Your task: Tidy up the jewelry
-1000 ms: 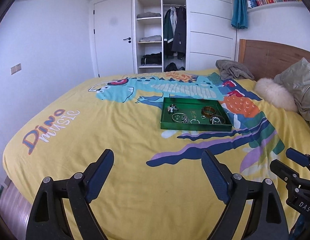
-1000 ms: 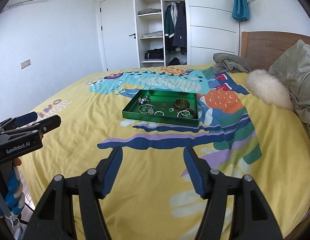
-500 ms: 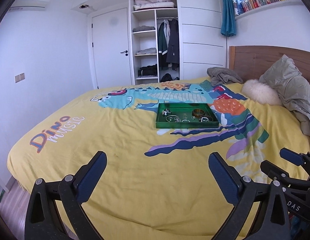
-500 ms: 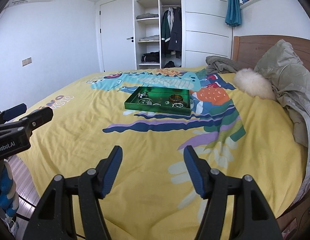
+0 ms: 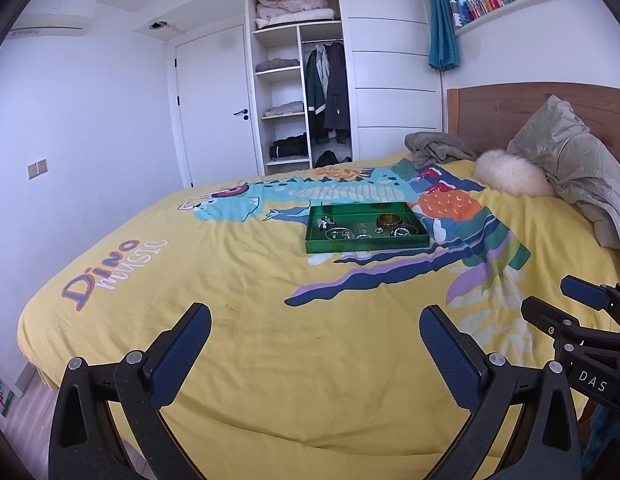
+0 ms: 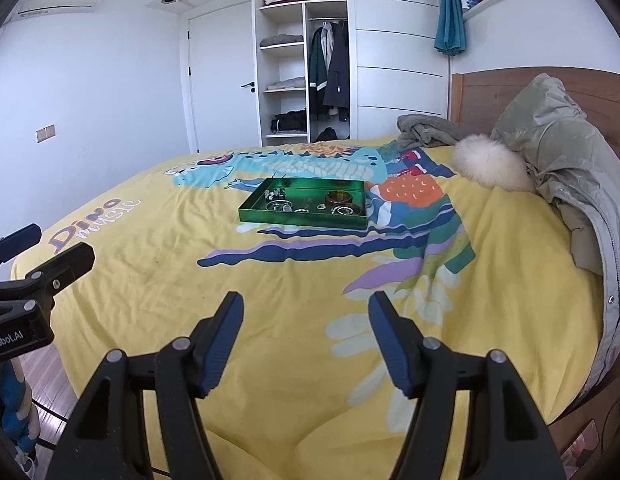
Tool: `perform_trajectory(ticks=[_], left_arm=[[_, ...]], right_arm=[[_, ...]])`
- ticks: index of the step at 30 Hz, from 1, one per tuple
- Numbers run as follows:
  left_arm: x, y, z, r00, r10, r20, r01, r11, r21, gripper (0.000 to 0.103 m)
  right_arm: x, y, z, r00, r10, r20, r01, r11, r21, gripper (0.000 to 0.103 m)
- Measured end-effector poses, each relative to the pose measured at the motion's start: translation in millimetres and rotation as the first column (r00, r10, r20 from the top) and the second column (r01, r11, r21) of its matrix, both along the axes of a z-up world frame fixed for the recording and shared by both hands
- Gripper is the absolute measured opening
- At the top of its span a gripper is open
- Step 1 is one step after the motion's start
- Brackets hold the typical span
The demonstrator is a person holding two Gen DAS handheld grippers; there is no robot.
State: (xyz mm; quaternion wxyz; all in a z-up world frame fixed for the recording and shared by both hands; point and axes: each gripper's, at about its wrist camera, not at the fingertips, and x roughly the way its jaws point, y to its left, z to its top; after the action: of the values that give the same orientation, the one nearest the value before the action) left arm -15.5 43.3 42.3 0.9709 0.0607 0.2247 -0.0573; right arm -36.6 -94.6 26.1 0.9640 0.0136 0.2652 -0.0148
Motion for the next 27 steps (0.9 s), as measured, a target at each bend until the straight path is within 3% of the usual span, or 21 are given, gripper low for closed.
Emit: perform_trajectory(ticks=[9,27], left_arm=[[-1.1,-1.3,-4.0,1.0,-0.003,-0.001,0.003,1.0,-0.002,0.103],[0.3,-5.0,-12.0,1.0,-0.014,-0.024,0.013,1.0,-0.003,0.103]], right_arm=[[-5.2,-11.3,-1.9,0.999,-0.05,0.021,0.05,0.999,0.021,0.064],[-6.2,-10.5,-4.8,0.998,-0.056,0.02,0.055,0.998,0.007,0.064]])
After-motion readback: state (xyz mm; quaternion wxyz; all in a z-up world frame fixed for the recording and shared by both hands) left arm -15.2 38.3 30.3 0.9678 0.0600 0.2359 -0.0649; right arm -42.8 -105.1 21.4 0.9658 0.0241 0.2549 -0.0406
